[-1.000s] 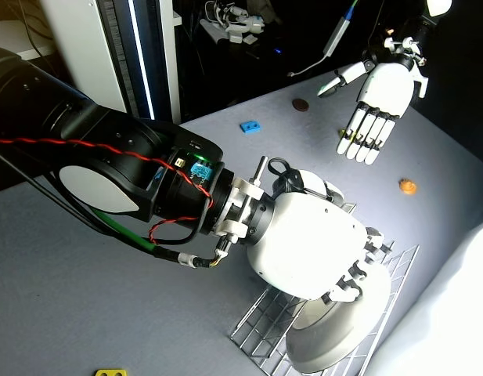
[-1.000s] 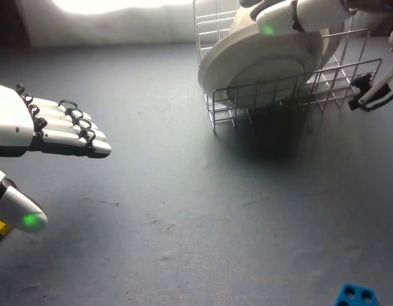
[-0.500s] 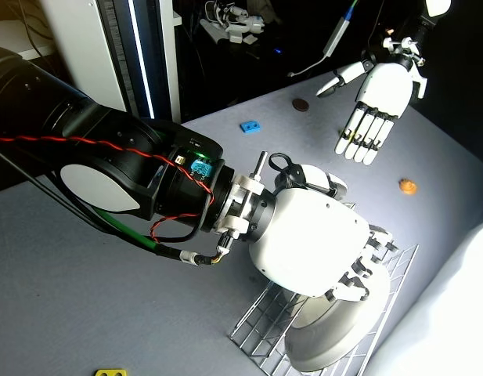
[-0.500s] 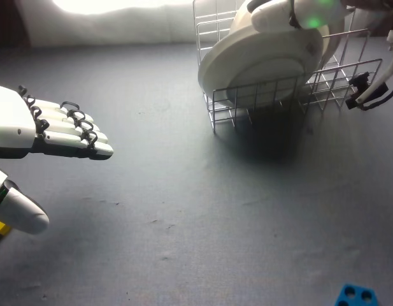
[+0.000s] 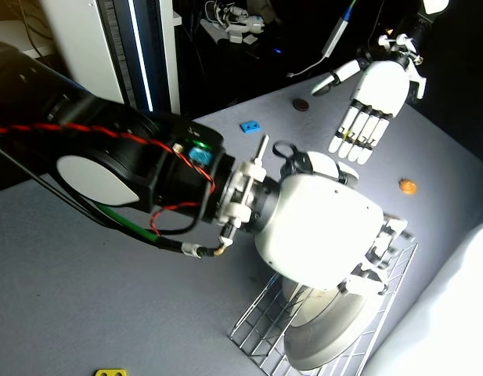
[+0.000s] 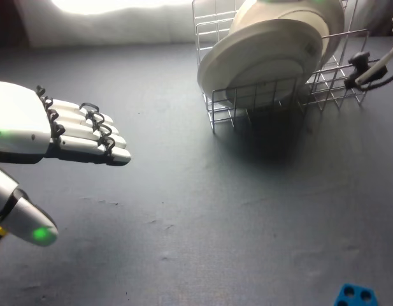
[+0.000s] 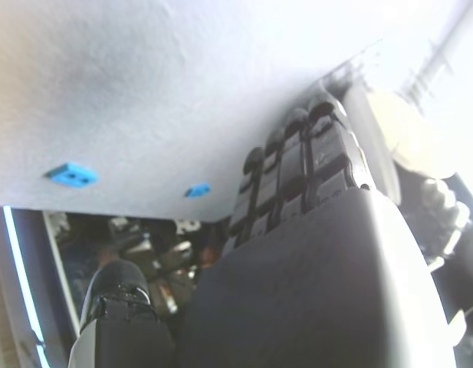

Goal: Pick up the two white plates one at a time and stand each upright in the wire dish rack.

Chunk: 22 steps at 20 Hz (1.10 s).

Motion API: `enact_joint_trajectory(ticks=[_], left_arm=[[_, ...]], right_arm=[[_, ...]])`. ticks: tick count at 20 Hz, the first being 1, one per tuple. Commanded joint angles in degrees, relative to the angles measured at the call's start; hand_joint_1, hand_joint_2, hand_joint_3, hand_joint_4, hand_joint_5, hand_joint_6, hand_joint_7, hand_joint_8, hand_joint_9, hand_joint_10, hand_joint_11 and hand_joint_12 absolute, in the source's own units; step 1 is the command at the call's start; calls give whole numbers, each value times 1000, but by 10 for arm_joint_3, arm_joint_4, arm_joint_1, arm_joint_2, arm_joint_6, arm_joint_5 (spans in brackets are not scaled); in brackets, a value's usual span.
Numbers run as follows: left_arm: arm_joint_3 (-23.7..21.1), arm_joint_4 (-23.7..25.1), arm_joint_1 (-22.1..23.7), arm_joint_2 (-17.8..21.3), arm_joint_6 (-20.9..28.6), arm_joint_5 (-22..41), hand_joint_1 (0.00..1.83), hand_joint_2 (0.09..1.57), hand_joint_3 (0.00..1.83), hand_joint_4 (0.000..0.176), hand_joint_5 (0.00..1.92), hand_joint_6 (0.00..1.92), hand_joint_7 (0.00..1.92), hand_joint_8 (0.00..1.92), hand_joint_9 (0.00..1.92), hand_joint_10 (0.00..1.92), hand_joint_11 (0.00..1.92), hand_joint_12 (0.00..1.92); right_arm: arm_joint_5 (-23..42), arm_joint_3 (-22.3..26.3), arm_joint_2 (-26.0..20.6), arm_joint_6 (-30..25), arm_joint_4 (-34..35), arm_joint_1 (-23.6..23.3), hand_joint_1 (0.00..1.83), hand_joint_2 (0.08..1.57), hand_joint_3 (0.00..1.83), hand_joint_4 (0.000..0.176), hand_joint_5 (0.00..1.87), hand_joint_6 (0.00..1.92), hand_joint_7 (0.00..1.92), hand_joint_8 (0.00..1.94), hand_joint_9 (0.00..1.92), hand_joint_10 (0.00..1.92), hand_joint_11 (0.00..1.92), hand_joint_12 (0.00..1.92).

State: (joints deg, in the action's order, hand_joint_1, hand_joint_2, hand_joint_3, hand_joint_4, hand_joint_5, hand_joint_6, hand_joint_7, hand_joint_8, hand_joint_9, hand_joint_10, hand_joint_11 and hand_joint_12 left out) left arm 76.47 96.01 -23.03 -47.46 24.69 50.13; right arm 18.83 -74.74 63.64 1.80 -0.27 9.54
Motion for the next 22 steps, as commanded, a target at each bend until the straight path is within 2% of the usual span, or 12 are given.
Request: enact_joint_trajectory(ticks=[1, 4, 5, 12, 15, 17, 19, 21, 22], left_arm=[[2, -29, 5, 8, -2, 8, 0, 1003, 0, 0, 0, 0, 0, 0, 0, 0, 0, 0], [3, -29, 8, 11, -1, 10, 0, 1003, 0, 0, 0, 0, 0, 0, 0, 0, 0, 0], [4, -23, 8, 13, -2, 10, 0, 1002, 0, 0, 0, 0, 0, 0, 0, 0, 0, 0], [3, -17, 3, 19, -4, 13, 0, 1002, 0, 0, 0, 0, 0, 0, 0, 0, 0, 0], [-1, -17, 2, 21, -5, 12, 0, 1007, 1, 0, 0, 0, 0, 0, 0, 0, 0, 0], [-1, -17, 1, 21, -6, 12, 0, 1009, 2, 0, 0, 0, 0, 0, 0, 0, 0, 0], [0, -18, 1, 21, -6, 12, 0, 1015, 5, 0, 0, 0, 0, 0, 0, 0, 0, 0], [0, -18, 1, 21, -6, 12, 0, 1054, 21, 0, 7, 3, 29, 11, 14, 5, 0, 0], [0, -18, 1, 21, -6, 12, 0, 1083, 11, 0, 65, 5, 102, 11, 83, 12, 37, 25]], right_arm=[[86, 2, -5, -7, 3, -7, 902, 1103, 4, 0, 650, 0, 748, 0, 695, 63, 191, 1282], [186, 4, -11, -24, -65, -3, 948, 1088, 0, 0, 685, 15, 775, 11, 718, 70, 207, 1283], [198, 6, -12, -23, -76, -3, 941, 1102, 3, 0, 678, 11, 768, 7, 711, 67, 202, 1280], [203, 13, -21, 62, -167, -4, 858, 1125, 9, 0, 630, 0, 742, 1, 695, 55, 186, 1274], [220, 28, -37, 109, -215, -5, 885, 1131, 9, 0, 636, 3, 742, 1, 684, 48, 157, 1265], [218, 33, -43, 117, -245, -3, 928, 1100, 0, 0, 663, 13, 785, 17, 718, 61, 190, 1274], [211, 32, -47, 119, -264, -3, 998, 1087, 0, 0, 727, 38, 918, 69, 779, 86, 220, 1282], [226, 33, -51, 125, -294, -3, 1092, 1019, 0, 0, 877, 88, 1044, 159, 908, 173, 370, 1225], [242, 33, -53, 130, -301, -3, 1106, 1002, 0, 0, 946, 140, 1084, 235, 951, 283, 431, 1226]])
